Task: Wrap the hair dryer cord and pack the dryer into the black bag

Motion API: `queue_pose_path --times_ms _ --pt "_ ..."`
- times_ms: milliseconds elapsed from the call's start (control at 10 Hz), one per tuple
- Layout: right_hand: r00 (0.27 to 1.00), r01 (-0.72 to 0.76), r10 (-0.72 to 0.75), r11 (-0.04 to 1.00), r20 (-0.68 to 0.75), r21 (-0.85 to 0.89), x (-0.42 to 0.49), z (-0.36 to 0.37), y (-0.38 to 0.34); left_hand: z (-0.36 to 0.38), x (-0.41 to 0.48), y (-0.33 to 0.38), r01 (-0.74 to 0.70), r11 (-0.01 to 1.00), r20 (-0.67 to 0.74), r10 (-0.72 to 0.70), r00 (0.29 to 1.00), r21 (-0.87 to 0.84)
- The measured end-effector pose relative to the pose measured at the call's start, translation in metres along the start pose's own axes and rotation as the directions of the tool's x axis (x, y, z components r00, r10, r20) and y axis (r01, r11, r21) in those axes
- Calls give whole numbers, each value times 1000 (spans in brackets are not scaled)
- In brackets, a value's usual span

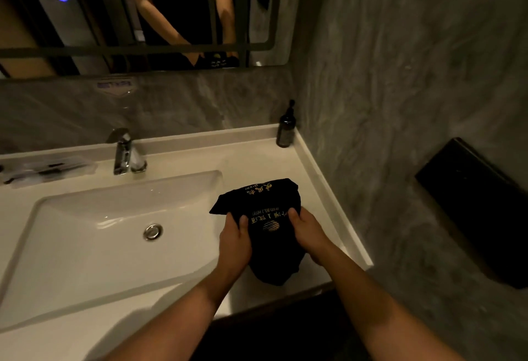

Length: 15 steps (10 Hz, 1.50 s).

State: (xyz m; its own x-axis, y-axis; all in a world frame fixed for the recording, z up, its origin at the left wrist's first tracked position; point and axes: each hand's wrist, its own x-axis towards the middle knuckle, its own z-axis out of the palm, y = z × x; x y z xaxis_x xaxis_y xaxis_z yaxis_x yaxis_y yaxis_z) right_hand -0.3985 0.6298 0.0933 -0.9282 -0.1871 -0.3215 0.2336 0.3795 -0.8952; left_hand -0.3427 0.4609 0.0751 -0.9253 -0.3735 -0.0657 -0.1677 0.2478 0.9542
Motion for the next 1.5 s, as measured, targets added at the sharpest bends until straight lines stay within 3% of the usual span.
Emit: queue_pose_path --times_ms 200,500,800,1200,1300,1500 --pt "972 -195 209 972 -109 130 53 -43 9 51 42 9 18 1000 68 -19 998 26" --pt "914 -307 340 937 -223 167 144 -57 17 93 123 -16 148 988 130 -141 981 -48" --pt "861 -294 362 927 -357 232 185 -48 19 115 162 -32 185 982 142 -178 974 -35" --pt "805 -405 340 914 -486 -31 183 -52 8 110 170 -33 276 956 237 -245 940 -104" --pt "816 -413 313 904 -486 -110 165 -54 5 102 165 -31 286 957 247 -264 932 -55" --pt "796 -400 215 888 -567 -225 96 -51 14 84 135 -28 75 943 144 -128 981 324"
